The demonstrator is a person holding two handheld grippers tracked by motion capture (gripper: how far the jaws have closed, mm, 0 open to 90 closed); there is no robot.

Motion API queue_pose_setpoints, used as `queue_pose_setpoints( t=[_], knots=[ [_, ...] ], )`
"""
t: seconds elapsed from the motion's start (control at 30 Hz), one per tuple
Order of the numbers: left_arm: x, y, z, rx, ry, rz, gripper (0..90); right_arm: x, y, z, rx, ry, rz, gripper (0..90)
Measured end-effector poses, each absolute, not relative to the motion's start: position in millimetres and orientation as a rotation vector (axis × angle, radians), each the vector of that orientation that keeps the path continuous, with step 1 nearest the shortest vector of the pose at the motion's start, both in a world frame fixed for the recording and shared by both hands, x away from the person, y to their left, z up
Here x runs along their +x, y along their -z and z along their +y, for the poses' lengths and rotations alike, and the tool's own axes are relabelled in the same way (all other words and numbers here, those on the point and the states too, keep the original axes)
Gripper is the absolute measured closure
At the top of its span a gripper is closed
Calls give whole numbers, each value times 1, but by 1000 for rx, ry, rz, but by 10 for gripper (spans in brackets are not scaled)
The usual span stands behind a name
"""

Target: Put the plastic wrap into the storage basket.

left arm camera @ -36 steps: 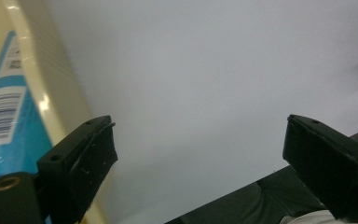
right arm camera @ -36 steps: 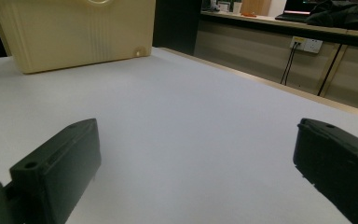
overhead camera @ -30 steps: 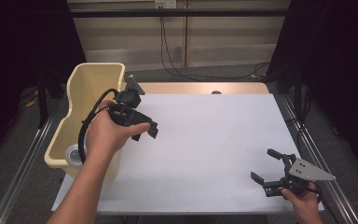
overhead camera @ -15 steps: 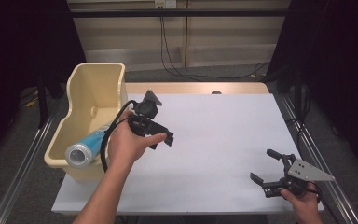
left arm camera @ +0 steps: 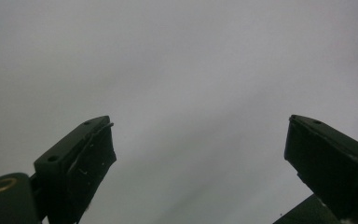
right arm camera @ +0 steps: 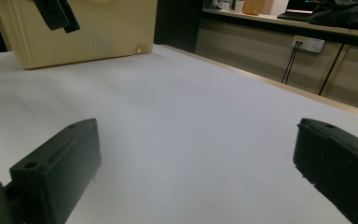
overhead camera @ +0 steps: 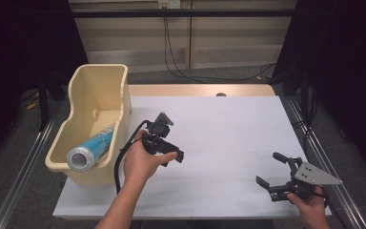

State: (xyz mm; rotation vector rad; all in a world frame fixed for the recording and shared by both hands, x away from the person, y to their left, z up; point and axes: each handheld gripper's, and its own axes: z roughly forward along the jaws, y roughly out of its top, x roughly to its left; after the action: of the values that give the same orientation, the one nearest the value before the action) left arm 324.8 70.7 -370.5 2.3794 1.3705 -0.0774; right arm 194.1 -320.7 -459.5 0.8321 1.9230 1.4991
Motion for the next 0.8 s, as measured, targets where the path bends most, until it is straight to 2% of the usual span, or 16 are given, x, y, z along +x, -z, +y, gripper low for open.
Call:
queue_pose_setpoints(
  t=[0.17,0.33,0.47,0.57,0.67,0.8],
  knots=[
    [323,393,68,2370,77,1359,83,194,460,-321,835,-1498,1920,2],
    [319,409,63,2317,8,1299,86,194,460,-321,834,-1500,1919,2],
    [312,422,61,2255,-149,1225,85,194,460,-321,836,-1495,1925,2],
    [309,430,63,2196,-174,1206,102,194,460,-321,836,-1498,1922,2],
    [305,437,64,2152,-261,1162,100,194,460,-320,833,-1499,1921,2],
    [301,441,64,2112,-395,1126,57,194,461,-319,831,-1496,1931,2]
  ],
)
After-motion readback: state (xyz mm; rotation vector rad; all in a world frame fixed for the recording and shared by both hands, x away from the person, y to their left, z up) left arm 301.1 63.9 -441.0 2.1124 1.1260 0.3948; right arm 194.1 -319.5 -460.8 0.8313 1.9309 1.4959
